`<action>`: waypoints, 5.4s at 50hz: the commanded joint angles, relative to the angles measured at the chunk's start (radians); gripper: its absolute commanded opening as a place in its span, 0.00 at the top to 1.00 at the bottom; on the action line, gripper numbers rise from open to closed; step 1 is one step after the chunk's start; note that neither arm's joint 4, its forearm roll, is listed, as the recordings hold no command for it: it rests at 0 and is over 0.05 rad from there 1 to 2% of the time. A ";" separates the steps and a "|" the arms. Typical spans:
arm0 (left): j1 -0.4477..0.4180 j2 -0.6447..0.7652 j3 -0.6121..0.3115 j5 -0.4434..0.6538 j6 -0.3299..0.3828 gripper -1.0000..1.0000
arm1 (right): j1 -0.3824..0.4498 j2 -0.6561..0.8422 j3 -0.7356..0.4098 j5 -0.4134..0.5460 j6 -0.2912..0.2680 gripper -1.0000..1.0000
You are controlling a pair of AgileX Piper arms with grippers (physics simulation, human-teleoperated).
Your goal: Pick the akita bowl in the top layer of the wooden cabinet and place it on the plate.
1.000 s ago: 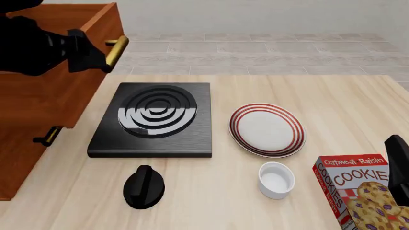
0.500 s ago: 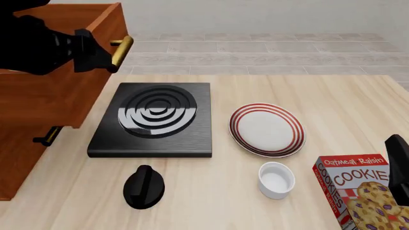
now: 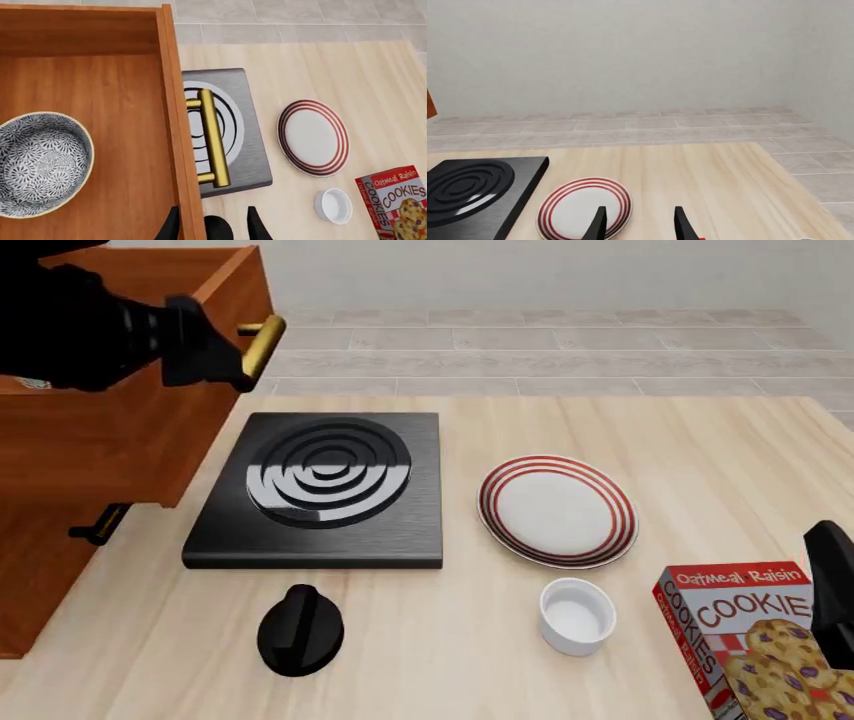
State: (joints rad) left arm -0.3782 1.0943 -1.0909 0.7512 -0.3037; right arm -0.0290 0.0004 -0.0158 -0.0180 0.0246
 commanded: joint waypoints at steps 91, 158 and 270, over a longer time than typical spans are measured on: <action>0.157 0.074 -0.431 0.231 0.286 0.00 | 0.013 0.000 -0.003 -0.005 -0.010 0.00; 0.401 0.202 -0.369 0.238 0.444 0.00 | 0.015 0.000 0.003 -0.003 -0.011 0.00; 0.411 0.269 -0.148 0.078 0.471 1.00 | 0.005 0.000 0.002 0.003 0.002 0.00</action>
State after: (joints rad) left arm 0.0307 1.3485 -1.2538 0.8185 0.1647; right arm -0.0239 0.0007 -0.0139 -0.0152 0.0257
